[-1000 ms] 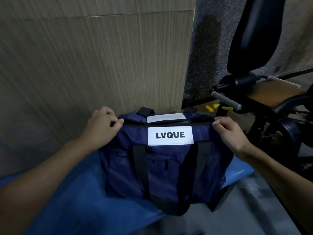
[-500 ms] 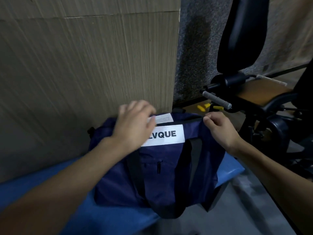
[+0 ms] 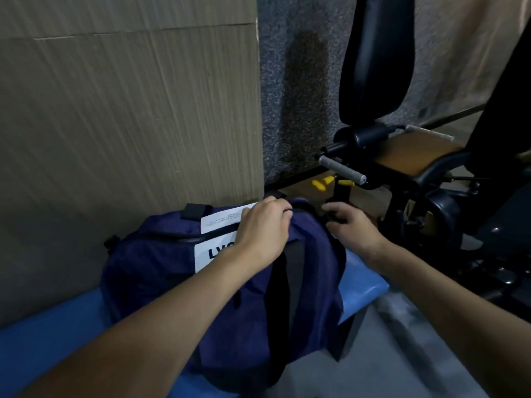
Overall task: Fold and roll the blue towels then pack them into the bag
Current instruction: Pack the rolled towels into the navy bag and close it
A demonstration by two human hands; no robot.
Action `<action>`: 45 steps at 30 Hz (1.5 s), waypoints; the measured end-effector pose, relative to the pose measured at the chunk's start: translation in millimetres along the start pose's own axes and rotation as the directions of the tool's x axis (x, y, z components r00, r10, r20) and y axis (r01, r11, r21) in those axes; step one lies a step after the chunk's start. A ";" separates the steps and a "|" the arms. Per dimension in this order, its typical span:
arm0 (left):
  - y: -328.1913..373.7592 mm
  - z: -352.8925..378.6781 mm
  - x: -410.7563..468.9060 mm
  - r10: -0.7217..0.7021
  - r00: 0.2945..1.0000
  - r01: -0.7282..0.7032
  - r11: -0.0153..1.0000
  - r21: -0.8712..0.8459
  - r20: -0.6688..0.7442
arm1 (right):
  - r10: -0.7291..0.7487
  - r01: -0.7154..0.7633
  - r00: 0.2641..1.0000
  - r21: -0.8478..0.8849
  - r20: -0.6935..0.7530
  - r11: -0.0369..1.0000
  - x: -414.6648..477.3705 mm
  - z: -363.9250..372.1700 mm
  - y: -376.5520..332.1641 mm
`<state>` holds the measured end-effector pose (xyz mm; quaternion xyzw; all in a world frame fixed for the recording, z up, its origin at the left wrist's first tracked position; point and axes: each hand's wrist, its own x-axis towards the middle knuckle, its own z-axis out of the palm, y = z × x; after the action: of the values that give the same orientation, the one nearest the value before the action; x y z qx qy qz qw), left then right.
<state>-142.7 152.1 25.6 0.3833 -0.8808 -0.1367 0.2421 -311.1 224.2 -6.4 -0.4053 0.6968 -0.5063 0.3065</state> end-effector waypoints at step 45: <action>40.2 24.7 28.3 0.108 0.972 -0.165 0.944 0.284 0.207 | 0.141 -0.127 0.975 -0.088 0.170 0.988 23.5 -19.1 -18.2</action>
<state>-197.0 159.4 31.0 0.3386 -0.9348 -0.0203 0.1055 -333.9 209.5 16.3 -0.4118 0.7116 -0.4198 0.3845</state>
